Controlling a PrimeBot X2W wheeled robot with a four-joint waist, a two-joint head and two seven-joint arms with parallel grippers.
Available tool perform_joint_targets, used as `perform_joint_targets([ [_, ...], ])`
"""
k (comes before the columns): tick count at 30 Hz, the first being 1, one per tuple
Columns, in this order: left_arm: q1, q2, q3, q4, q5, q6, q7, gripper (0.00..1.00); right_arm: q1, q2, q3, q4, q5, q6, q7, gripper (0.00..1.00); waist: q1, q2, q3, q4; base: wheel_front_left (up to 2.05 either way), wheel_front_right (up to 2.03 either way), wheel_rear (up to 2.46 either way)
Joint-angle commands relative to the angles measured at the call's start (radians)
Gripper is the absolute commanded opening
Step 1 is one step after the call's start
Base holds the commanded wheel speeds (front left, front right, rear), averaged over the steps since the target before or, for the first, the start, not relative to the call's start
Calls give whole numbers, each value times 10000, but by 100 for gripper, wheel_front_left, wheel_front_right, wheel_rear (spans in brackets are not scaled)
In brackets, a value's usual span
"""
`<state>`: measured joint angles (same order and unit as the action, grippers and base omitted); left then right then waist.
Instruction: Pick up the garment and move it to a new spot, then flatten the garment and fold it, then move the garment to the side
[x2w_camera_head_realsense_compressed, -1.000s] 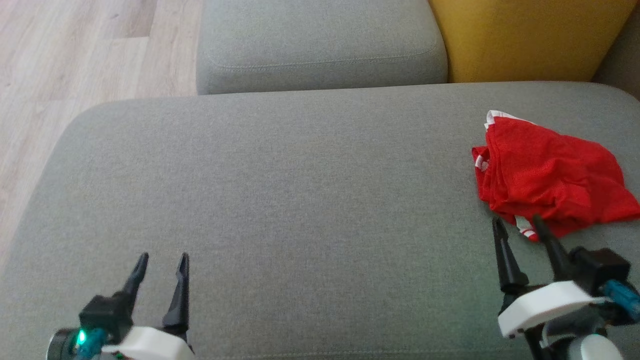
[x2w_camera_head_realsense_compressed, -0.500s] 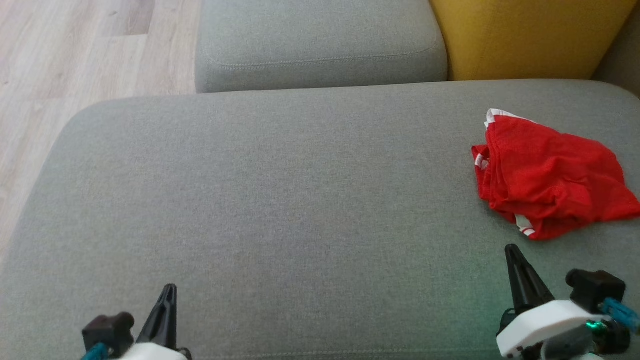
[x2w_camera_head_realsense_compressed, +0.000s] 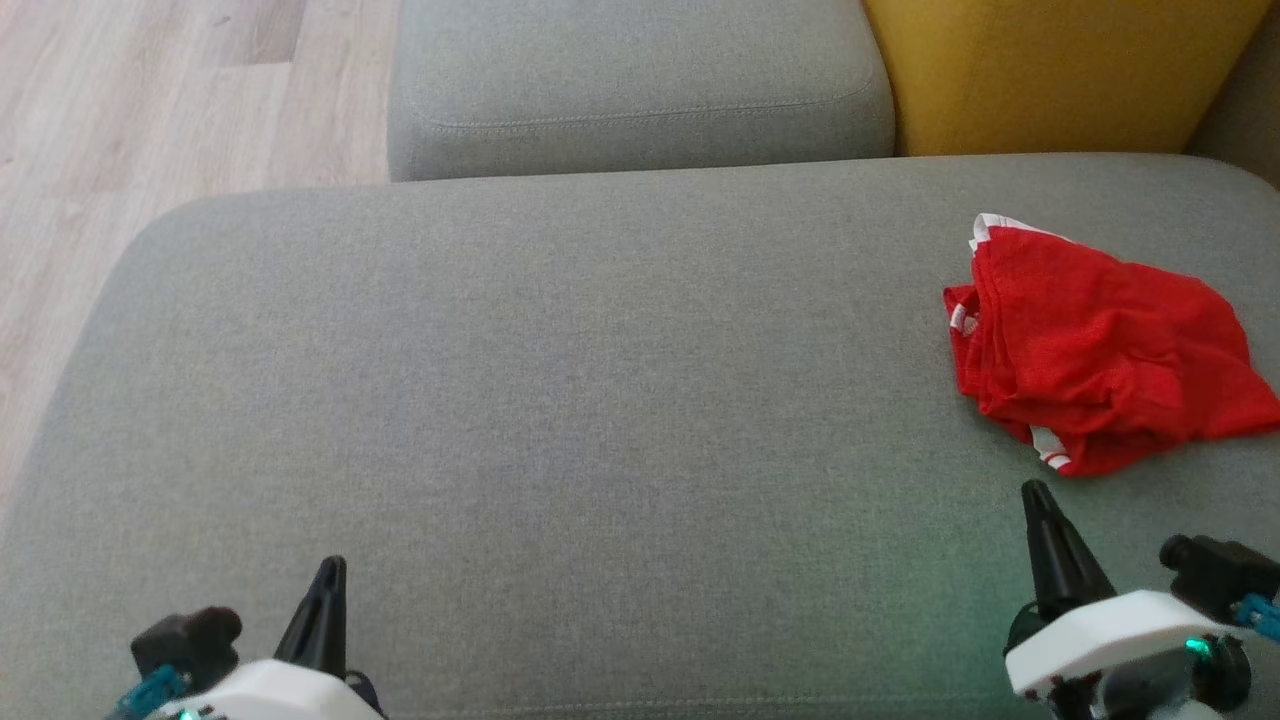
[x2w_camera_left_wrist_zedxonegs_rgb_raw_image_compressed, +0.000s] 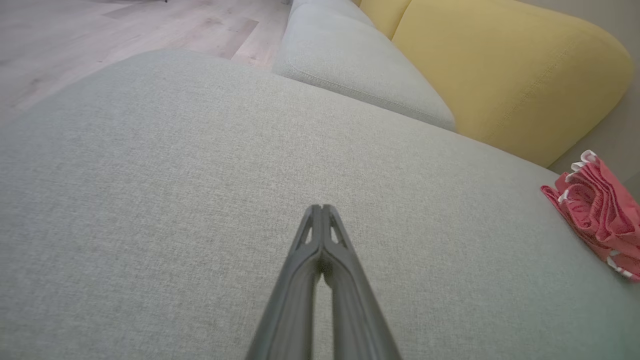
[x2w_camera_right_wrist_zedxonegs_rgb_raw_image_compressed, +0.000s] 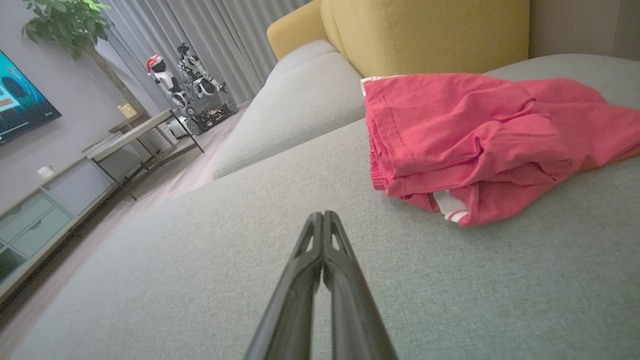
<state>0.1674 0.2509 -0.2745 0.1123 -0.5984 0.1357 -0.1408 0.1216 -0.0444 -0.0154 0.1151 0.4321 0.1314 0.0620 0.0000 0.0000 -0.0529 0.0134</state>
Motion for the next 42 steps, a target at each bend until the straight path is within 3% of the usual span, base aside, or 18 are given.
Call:
perform_joint_targets([
  [1,-609,44,321,-219,-338,-121,84,0,-621,-82,-45,-268,417,-2,33,0,0,0,12,-3,0,0,0],
  [42,-1493,-700,1653,414,-4556,-1186,984,0,-1313,-137,-349,381,5239,-4,163,0,0,0,242,-57,0,0,0],
])
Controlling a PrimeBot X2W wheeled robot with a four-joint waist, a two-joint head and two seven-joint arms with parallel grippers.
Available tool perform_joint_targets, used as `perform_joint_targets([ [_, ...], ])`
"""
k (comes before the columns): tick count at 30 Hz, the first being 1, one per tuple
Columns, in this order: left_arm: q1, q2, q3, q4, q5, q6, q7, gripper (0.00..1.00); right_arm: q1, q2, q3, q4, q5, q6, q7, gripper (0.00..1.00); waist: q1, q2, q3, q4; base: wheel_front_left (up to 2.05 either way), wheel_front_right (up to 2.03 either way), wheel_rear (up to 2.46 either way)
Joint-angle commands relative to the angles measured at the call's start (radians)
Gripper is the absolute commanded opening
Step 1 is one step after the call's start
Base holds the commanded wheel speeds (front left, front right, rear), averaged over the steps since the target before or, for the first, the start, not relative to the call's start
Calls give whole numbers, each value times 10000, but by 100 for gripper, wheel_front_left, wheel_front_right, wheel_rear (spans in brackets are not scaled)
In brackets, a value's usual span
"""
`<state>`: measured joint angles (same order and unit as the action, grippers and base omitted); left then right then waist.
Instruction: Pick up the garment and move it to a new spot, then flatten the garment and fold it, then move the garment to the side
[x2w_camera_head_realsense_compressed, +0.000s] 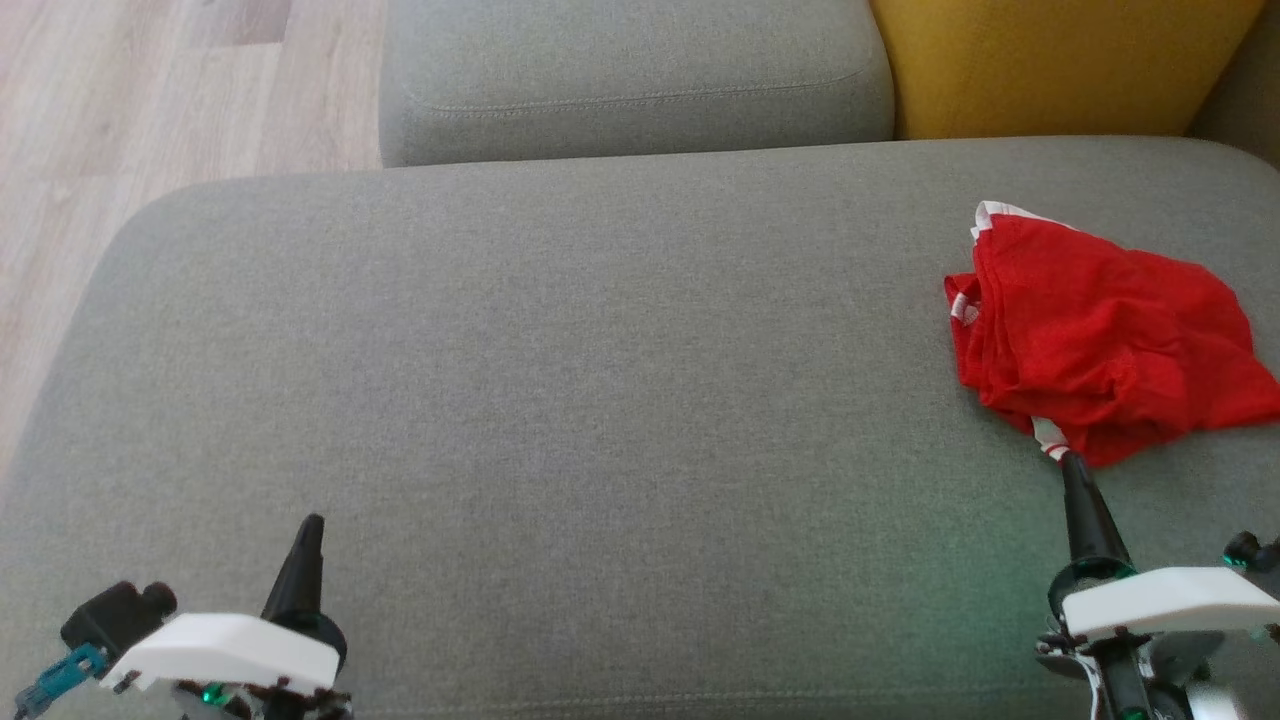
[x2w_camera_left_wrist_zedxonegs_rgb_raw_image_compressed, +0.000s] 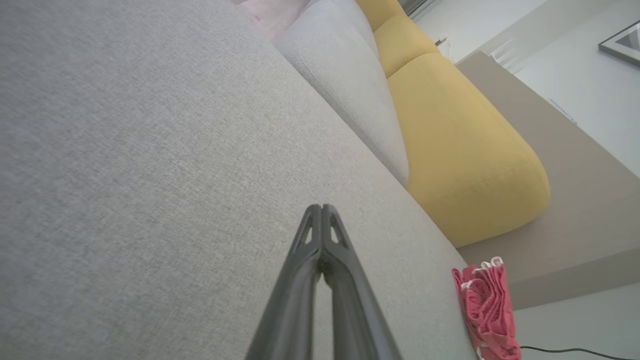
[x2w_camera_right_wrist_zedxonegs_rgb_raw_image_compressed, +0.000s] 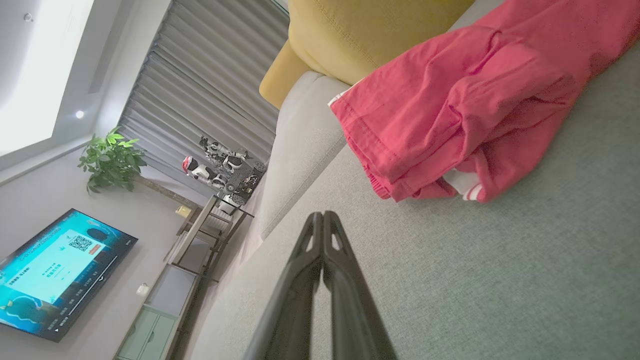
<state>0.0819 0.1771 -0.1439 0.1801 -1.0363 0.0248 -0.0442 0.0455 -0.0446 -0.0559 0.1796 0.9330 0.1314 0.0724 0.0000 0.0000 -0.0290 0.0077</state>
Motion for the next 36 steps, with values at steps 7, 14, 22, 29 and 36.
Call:
perform_joint_targets([
  [7,-789,-96,586,-155,-884,-259,181,0,-670,-139,-4,-152,1044,-4,87,0,0,0,42,-10,0,0,0],
  [14,-919,-214,793,-59,-1491,-414,323,0,-772,-142,-56,-56,1744,-5,112,0,0,0,75,-18,0,0,0],
  [22,-1094,-373,1072,68,-2299,-622,514,0,-909,-144,-127,71,2676,-5,146,0,0,0,120,-29,0,0,0],
  [29,-1247,-513,1318,180,-3004,-803,683,0,-1028,-146,-190,183,3491,-6,178,0,0,0,159,-39,0,0,0],
  [36,-1399,-654,1565,291,-3705,-984,852,0,-1147,-146,-254,294,4301,-6,209,0,0,0,198,-48,0,0,0],
])
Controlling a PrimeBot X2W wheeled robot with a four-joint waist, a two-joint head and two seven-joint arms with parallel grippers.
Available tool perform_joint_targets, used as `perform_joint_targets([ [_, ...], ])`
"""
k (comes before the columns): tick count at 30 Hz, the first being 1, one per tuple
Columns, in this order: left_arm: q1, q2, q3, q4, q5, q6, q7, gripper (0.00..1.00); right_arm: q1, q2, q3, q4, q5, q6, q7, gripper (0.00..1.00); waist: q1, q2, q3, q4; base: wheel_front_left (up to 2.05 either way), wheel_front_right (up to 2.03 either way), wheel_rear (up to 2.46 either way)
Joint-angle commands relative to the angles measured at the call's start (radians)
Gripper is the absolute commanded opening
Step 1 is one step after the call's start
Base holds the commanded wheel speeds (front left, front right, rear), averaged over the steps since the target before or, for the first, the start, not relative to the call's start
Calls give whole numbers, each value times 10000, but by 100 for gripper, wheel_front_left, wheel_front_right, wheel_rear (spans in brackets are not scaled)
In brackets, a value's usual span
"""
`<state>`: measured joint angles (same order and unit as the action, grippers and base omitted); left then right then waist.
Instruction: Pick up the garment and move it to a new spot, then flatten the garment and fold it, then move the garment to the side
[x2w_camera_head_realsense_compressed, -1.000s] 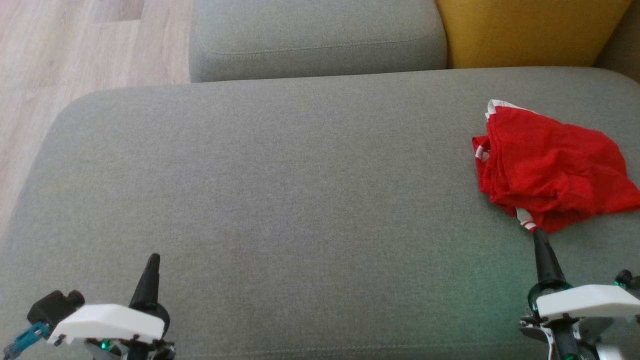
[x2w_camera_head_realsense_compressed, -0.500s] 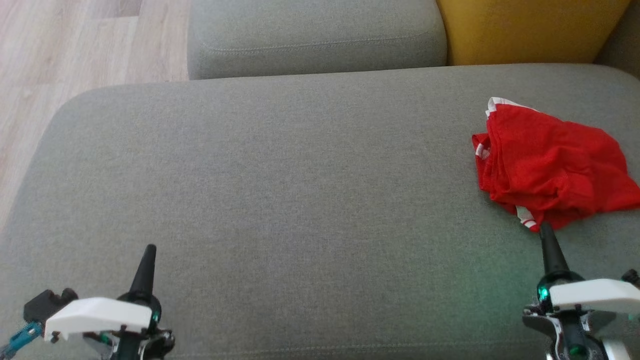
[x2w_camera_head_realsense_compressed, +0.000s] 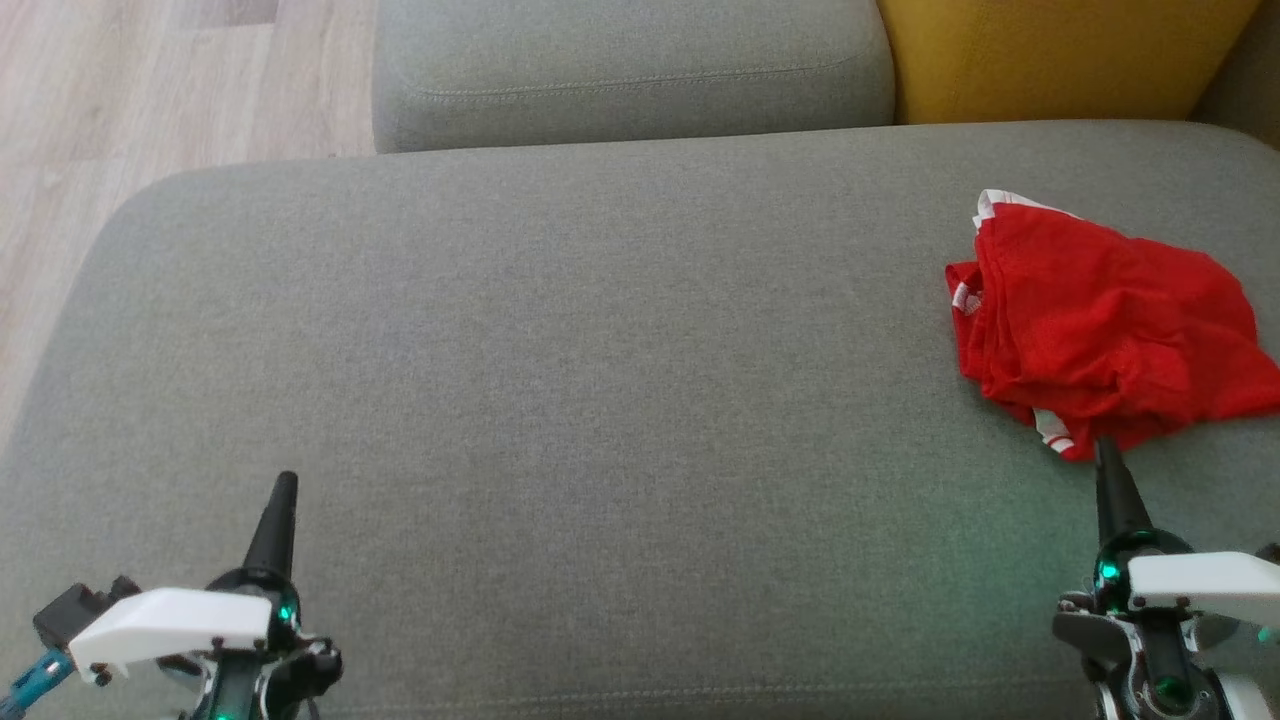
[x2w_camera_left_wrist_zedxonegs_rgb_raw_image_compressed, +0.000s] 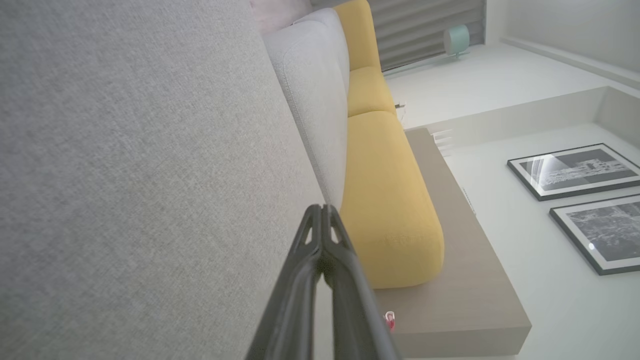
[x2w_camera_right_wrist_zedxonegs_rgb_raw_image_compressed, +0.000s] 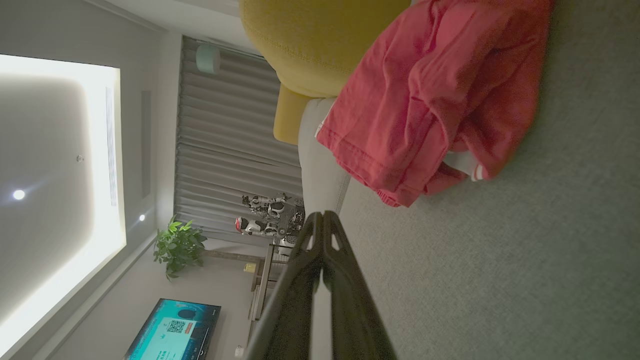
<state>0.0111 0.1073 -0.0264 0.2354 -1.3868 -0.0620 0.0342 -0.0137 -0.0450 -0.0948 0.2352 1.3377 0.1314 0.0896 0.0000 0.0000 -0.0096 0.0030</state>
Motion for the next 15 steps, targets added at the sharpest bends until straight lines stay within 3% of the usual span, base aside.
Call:
perform_joint_targets([
  [1,-712,24,425,-245,-300,-142,92,0,-572,-143,126,-246,369,-6,41,0,0,0,10,-2,0,0,0],
  [15,-1019,-262,925,-21,-1704,-505,436,0,-811,-143,-5,-22,1994,-7,107,0,0,0,88,-21,0,0,0],
])
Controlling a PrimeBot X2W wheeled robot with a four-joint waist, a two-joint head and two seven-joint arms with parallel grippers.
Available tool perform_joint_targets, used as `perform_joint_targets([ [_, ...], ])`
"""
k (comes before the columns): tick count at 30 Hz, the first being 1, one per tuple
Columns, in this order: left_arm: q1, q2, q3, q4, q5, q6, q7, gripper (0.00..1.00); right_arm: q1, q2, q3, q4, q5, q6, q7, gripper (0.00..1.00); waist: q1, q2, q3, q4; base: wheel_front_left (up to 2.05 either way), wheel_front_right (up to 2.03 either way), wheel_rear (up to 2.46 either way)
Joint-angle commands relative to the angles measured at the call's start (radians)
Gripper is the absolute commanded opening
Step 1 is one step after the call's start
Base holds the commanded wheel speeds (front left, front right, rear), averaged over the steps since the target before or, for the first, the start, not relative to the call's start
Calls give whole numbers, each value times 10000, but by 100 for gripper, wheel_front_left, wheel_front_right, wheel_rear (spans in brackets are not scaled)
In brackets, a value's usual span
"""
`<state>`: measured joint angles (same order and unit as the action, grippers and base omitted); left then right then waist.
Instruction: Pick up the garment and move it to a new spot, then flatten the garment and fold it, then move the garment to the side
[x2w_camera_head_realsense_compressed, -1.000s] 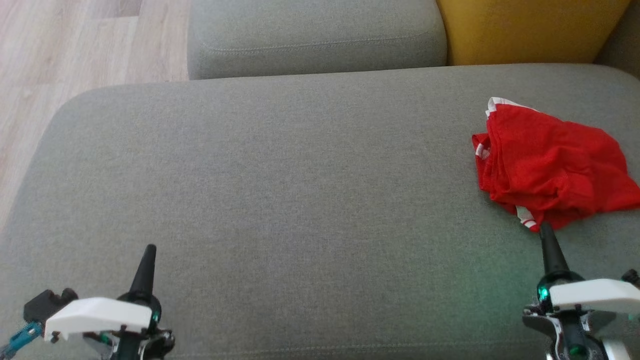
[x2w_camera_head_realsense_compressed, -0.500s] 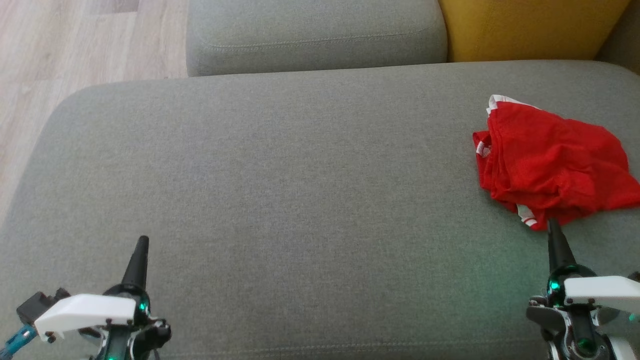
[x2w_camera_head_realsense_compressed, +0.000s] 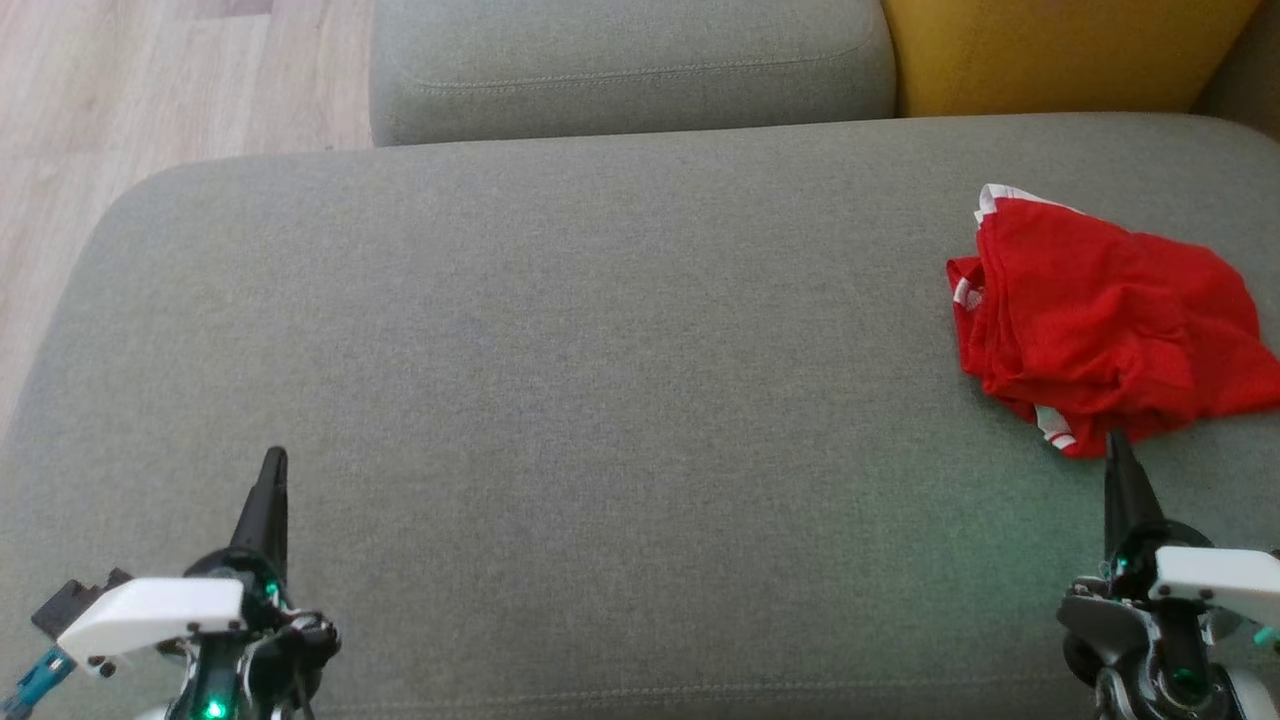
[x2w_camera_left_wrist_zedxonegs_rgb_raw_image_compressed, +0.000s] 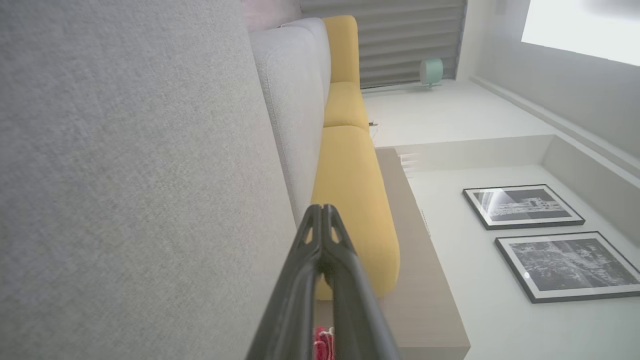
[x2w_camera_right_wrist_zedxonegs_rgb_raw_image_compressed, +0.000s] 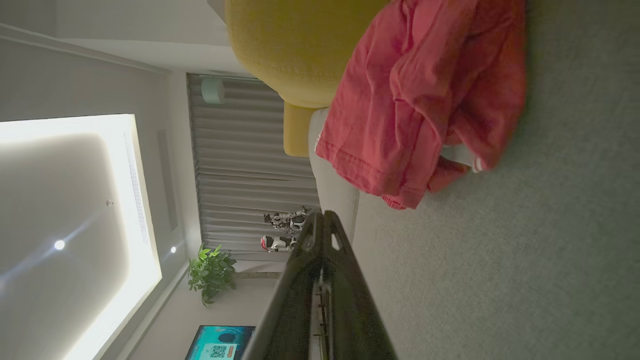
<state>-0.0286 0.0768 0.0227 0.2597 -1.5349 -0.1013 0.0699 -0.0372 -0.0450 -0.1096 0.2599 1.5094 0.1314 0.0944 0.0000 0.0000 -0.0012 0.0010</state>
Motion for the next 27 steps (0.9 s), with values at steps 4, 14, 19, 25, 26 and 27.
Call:
perform_joint_targets([
  [4,-709,-40,578,-200,-624,-215,179,0,-645,-142,105,-206,742,-7,78,0,0,0,27,-6,0,0,0],
  [14,-777,-114,703,-152,-910,-293,267,0,-697,-135,66,-157,1082,-7,101,0,0,0,43,-10,0,0,0],
  [19,-778,-123,717,-151,-898,-293,278,0,-698,-129,58,-157,1075,-7,108,0,0,0,43,-10,0,0,0],
  [25,-779,-134,732,-151,-885,-293,290,0,-699,-123,49,-156,1067,-7,115,0,0,0,43,-10,0,0,0],
  [26,-779,-136,735,-151,-883,-293,292,0,-699,-122,47,-156,1066,-7,116,0,0,0,43,-10,0,0,0],
  [27,-779,-138,737,-151,-881,-293,294,0,-699,-121,46,-156,1065,-7,117,0,0,0,43,-10,0,0,0],
])
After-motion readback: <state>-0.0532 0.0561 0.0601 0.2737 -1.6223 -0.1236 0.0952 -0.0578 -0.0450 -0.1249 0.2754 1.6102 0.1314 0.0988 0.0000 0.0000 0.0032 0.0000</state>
